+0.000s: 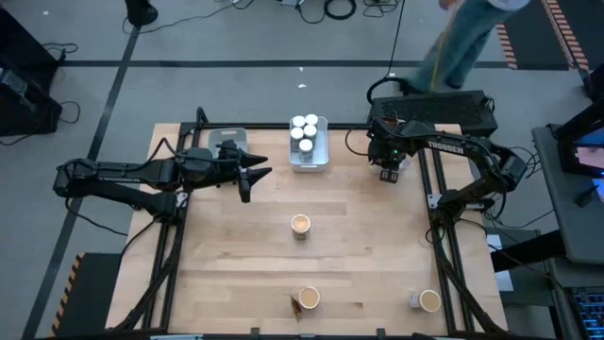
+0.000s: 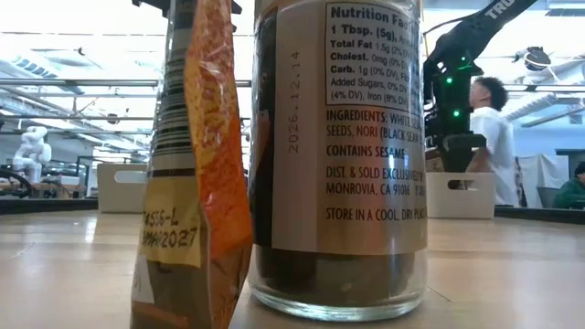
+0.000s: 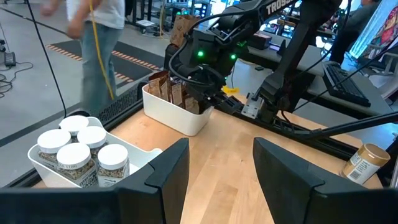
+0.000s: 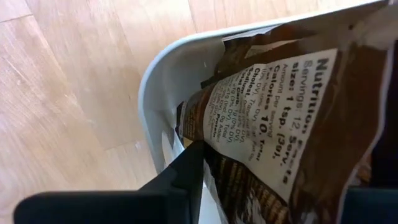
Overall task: Sort spices by type
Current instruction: Put the orange seasoning bag into the right white bin
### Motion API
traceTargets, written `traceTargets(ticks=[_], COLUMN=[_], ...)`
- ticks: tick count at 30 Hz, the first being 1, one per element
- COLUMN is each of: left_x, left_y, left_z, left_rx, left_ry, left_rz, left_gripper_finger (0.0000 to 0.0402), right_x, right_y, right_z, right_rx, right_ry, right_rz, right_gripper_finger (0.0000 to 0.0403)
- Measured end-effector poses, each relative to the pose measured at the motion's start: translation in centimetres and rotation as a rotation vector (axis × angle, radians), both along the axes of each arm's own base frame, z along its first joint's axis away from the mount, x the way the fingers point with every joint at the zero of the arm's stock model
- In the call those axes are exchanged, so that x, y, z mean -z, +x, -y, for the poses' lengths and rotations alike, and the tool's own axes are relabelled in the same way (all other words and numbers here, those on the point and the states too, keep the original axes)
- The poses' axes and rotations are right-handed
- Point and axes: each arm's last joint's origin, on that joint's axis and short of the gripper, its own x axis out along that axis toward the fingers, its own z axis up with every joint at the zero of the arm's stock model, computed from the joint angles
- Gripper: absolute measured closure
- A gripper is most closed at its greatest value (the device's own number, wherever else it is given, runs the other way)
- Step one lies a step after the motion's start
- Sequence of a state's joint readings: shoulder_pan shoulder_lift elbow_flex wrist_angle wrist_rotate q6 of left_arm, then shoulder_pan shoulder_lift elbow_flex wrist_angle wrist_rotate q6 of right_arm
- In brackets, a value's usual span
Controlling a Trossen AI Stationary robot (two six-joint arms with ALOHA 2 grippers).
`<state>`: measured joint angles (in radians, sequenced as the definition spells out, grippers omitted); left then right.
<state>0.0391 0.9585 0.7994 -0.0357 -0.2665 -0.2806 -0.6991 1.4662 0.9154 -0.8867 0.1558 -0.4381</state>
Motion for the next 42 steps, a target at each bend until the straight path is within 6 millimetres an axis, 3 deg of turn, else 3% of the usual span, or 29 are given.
traceTargets(ticks=[14,32,42], left_x=[0.0,0.0,0.0], left_y=[0.0,0.0,0.0], left_z=[0.0,0.0,0.0], left_rx=[-0.001,-0.004,-0.004], left_ry=[0.001,0.008,0.008], left_rz=[-0.001,-0.002,-0.007], left_gripper_finger=[0.0219,0.0219,0.0219], right_x=[-1.0,-4.6,-6.9], right_y=[0.2,0.9,0.8], right_z=[0.1,0.8,0.8], right_rx=[0.004,0.003,0.012], right_ry=[0.006,-0.020,-0.020], right_rz=[-0.006,0.008,-0.022], right_gripper_finger=[0.0263,0.0186,0.0176])
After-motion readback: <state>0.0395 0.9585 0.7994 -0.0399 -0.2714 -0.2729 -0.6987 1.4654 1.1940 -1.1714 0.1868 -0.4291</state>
